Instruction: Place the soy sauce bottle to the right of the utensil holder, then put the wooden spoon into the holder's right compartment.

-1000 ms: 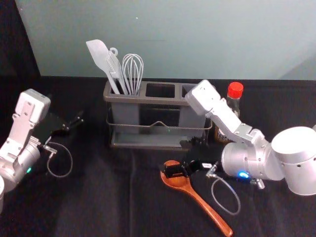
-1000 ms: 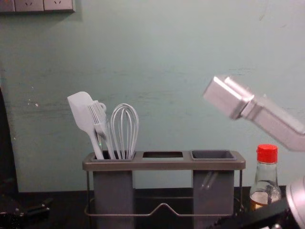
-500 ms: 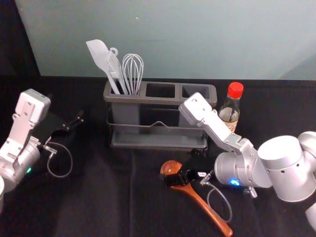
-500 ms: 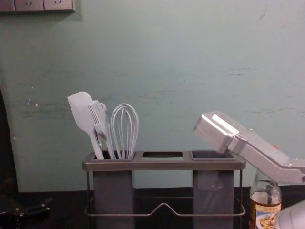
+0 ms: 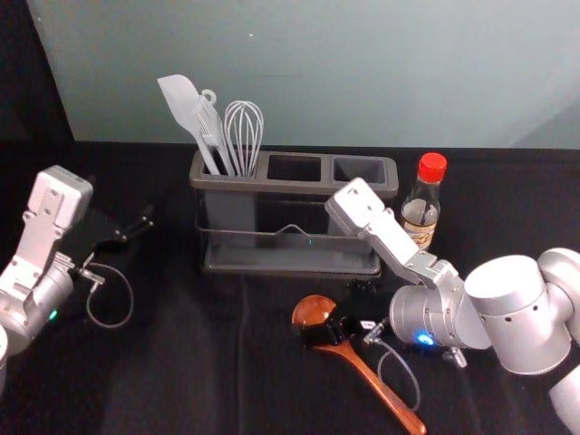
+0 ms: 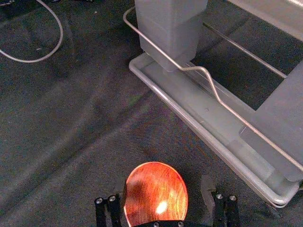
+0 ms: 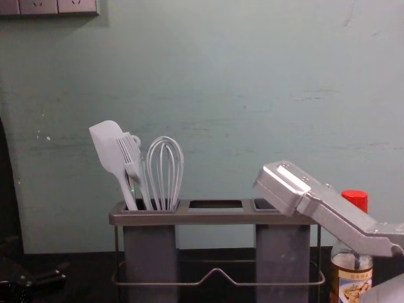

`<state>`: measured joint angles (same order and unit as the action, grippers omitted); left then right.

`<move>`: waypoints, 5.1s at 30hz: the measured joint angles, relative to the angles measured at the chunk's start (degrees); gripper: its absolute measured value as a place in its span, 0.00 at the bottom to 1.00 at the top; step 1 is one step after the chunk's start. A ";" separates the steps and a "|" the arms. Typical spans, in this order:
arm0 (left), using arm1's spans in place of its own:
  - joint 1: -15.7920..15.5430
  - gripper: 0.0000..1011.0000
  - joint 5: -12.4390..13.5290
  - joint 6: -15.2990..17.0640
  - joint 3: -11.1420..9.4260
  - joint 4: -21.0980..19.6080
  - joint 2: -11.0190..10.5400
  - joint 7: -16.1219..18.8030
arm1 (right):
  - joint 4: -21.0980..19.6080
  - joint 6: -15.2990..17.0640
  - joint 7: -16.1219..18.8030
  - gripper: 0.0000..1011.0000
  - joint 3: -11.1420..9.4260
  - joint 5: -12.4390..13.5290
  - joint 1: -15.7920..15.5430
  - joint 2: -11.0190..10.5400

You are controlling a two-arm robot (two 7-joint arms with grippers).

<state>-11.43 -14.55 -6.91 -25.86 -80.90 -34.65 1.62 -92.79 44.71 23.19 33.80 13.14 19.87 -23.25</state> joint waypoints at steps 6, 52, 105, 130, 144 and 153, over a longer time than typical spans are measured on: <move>0.00 0.99 0.00 0.00 0.00 0.00 0.00 0.00 | 0.64 -0.18 0.41 0.99 -0.07 -0.75 -0.05 0.62; 0.00 0.99 0.00 0.00 0.00 0.00 0.00 0.00 | 1.33 -0.67 3.80 0.99 -2.13 -5.52 -1.55 3.02; 0.00 0.99 0.00 0.00 0.00 0.00 0.00 0.00 | -8.05 -12.22 3.88 0.83 -5.91 -6.36 -6.03 0.35; 0.00 0.99 0.00 0.00 0.00 0.00 0.00 0.00 | -19.91 -32.07 -1.34 0.83 -14.94 0.49 -9.66 -1.75; 0.00 0.99 0.00 0.00 0.00 0.00 0.00 0.00 | -5.73 -36.77 -6.37 0.83 -13.12 -3.82 4.98 6.82; 0.00 0.99 0.00 0.00 0.00 0.00 0.00 0.00 | 4.20 -38.12 -6.73 0.83 -11.81 -6.54 11.89 10.54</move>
<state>-11.43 -14.55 -6.91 -25.86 -80.90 -34.65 1.62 -88.60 6.59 16.46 21.99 6.60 31.76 -12.71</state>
